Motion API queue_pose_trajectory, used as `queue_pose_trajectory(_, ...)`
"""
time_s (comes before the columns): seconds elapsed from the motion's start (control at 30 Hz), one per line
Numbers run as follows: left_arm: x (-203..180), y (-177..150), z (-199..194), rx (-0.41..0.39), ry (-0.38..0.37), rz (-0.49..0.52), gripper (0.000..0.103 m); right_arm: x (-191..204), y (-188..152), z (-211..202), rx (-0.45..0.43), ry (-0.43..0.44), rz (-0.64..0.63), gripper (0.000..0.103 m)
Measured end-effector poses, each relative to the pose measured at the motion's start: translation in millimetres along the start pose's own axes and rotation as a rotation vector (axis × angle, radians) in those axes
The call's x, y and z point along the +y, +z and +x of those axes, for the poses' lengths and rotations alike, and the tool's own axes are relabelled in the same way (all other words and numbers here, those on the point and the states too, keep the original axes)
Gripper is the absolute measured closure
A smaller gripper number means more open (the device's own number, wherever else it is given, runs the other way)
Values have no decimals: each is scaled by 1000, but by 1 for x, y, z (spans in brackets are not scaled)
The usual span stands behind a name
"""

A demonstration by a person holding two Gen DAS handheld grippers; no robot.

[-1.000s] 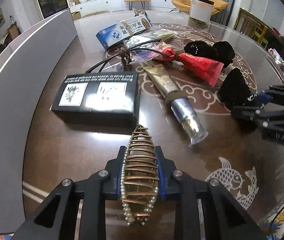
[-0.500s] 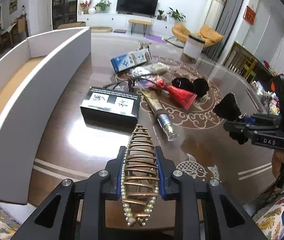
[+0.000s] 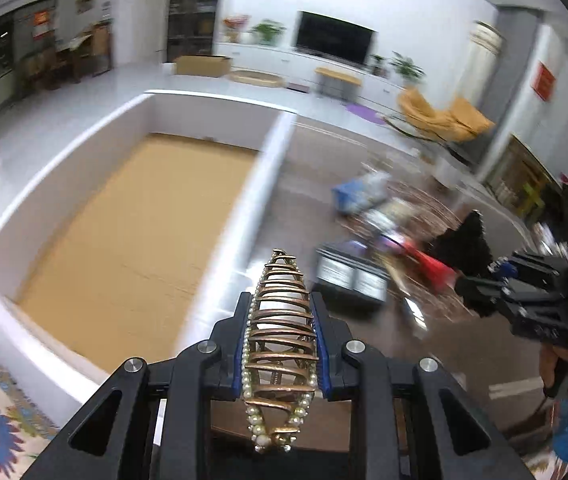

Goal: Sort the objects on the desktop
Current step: 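Carry the glove and hair clip over the cardboard bin with both tools, then open both grippers to drop the glove and hair clip into the bin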

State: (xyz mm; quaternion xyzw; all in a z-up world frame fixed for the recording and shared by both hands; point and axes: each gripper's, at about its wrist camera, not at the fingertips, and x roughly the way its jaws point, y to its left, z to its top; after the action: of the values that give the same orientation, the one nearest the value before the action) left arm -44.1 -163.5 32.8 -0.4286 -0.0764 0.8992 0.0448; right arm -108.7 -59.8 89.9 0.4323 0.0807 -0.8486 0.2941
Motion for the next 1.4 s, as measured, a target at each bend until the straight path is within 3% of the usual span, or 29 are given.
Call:
queue_pose_trajectory(0.17,70,26,10,6,104,-78,77,73,79,44,-51,96,-107,66)
queue_pose_trajectory(0.37,129,30,53,75,184,-187,77,137,150,137,-16,164,-209,66)
queue_pose_trajectory(0.6,136,27,86,137,256,-227,77,125,178,234,109,58,-258,66)
queue_pose_trajectory(0.8,137,28,101,171,307,-264,76,106,178,253,145,38,-279,65)
queue_pose_trajectory(0.83,137,29,101,177,318,-271,72,99,175,252,151,37,-283,62)
queue_pose_trajectory(0.87,136,29,100,177,321,-278,57,95,174,254,159,32,-287,52)
queue_pose_trajectory(0.9,135,28,98,171,317,-289,48,96,173,255,161,24,-291,30)
queue_pose_trajectory(0.93,130,28,93,152,303,-298,26,98,172,254,158,18,-297,20)
queue_pose_trajectory(0.97,127,27,88,130,305,-300,12,100,171,255,149,15,-310,14)
queue_pose_trajectory(1.03,118,26,82,100,313,-295,11,105,169,256,146,0,-330,14)
queue_pose_trajectory(1.2,99,22,92,135,353,-237,11,112,161,264,157,-64,-402,13)
queue_pose_trajectory(1.3,93,21,89,120,403,-199,11,115,156,267,153,-89,-450,12)
queue_pose_trajectory(1.4,93,19,88,115,402,-199,11,113,155,268,149,-89,-470,12)
